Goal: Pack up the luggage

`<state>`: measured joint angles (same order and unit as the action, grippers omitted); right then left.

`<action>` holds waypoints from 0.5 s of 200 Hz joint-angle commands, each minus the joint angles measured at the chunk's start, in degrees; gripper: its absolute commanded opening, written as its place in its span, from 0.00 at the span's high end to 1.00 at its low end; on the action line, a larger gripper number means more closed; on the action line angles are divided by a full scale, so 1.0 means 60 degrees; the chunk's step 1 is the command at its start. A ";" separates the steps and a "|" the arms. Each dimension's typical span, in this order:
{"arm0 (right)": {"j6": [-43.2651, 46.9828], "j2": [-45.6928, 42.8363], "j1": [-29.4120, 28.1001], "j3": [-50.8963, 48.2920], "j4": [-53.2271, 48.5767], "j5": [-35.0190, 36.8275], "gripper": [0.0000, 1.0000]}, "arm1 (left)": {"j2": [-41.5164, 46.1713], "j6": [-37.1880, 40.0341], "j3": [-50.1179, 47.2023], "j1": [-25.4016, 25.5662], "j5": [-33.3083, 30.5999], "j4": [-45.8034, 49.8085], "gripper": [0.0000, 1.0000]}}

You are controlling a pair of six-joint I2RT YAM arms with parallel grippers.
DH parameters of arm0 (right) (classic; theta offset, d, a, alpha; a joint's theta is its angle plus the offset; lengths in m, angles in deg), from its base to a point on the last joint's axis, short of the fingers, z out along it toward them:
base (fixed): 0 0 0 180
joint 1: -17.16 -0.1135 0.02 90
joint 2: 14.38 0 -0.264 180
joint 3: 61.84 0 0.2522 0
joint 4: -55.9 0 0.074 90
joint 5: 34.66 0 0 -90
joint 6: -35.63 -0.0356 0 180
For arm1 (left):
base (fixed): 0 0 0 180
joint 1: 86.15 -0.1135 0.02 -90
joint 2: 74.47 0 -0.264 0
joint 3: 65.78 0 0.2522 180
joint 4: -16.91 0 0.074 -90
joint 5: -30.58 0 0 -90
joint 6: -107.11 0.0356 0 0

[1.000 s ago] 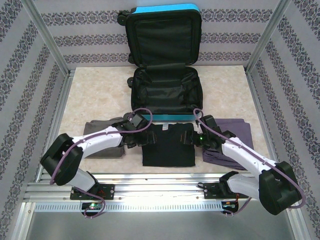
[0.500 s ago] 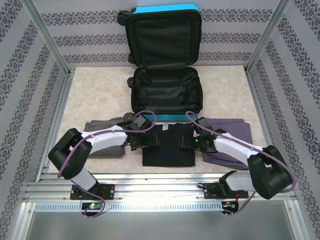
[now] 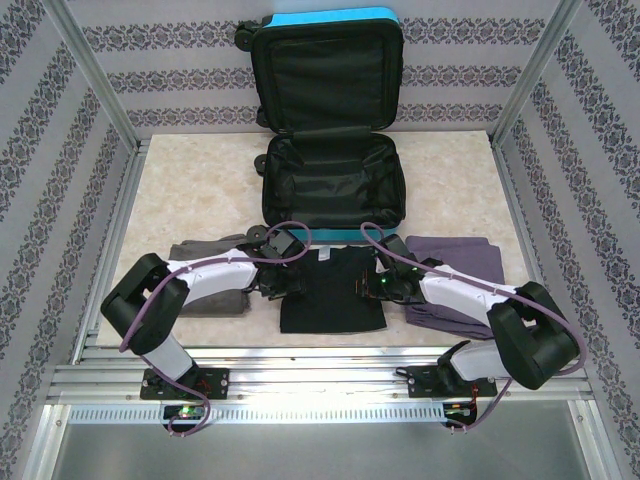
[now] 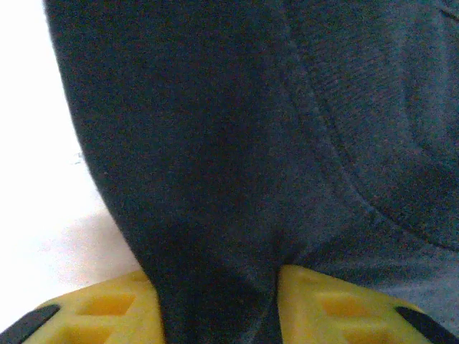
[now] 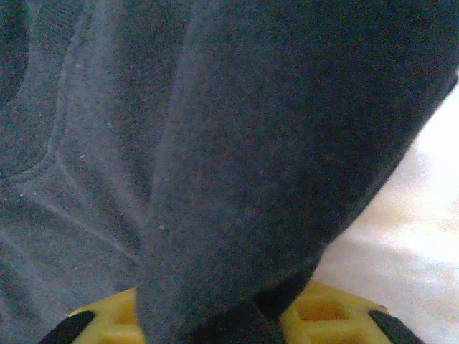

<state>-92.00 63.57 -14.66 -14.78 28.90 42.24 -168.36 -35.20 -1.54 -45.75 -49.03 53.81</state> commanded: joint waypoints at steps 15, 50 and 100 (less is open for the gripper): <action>0.0427 -0.0278 -0.0235 0.0461 -0.0200 -0.0161 0.94 | -0.0392 0.0141 0.0127 0.0439 0.1212 -0.1952 0.98; 0.0746 -0.0786 -0.0264 0.0768 -0.0692 -0.0141 1.00 | 0.0184 0.0263 0.0147 0.0532 0.0956 -0.1706 1.00; 0.0979 -0.1869 -0.0279 0.1491 -0.1381 -0.0275 1.00 | 0.1657 0.0984 0.0910 0.0547 0.0229 -0.0558 1.00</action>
<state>-87.95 56.23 -15.55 -9.67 22.45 42.15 -164.10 -33.02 -0.49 -43.37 -45.16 47.66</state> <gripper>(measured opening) 0.056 0.057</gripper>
